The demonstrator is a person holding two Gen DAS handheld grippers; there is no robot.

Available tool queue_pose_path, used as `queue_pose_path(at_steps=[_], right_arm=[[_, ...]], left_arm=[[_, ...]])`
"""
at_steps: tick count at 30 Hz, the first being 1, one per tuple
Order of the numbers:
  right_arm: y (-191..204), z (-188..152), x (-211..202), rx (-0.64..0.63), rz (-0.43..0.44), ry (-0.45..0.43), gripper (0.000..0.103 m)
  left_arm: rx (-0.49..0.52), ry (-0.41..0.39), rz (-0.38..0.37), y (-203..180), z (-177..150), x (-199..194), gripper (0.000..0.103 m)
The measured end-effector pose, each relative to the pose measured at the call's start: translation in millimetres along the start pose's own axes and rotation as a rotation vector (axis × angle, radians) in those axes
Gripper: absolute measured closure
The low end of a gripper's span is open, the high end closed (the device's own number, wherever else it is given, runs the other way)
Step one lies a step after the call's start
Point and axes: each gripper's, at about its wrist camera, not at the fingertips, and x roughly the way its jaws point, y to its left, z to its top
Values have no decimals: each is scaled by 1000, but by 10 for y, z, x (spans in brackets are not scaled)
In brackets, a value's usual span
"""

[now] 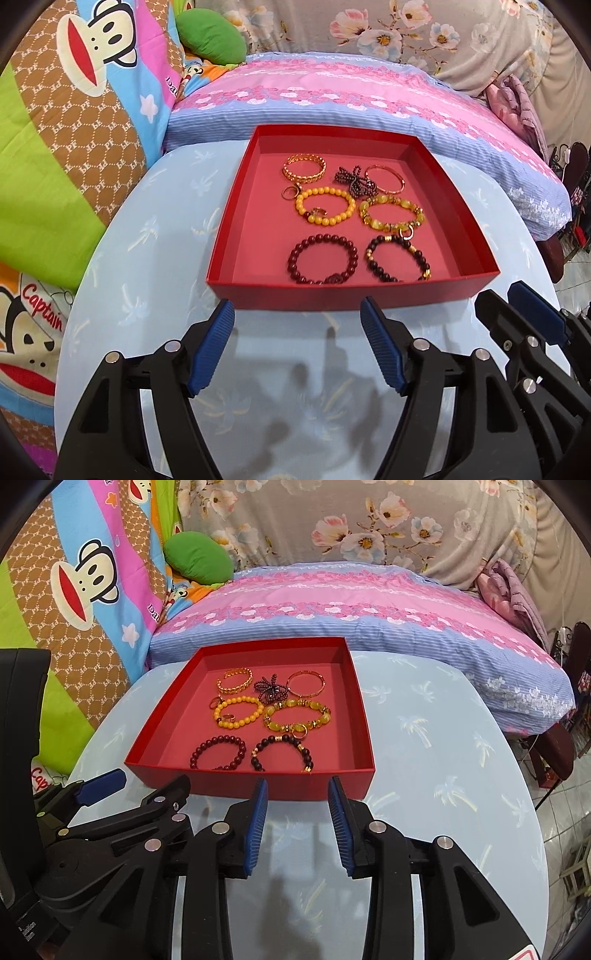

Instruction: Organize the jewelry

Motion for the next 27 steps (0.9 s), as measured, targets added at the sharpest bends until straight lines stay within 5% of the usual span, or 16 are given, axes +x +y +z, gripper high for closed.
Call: queue_pose_path(at_steps=[8, 16, 27], right_arm=[[17, -89, -96, -2, -7, -4, 60], [-48, -148, -180, 21, -21, -34, 27], [-99, -188, -155, 33, -20, -7, 16]], left_arm=[[-17, 3, 25, 70, -110, -86, 23], [-41, -6, 50, 191, -162, -134, 13], [-30, 0, 56, 195, -210, -153, 12]])
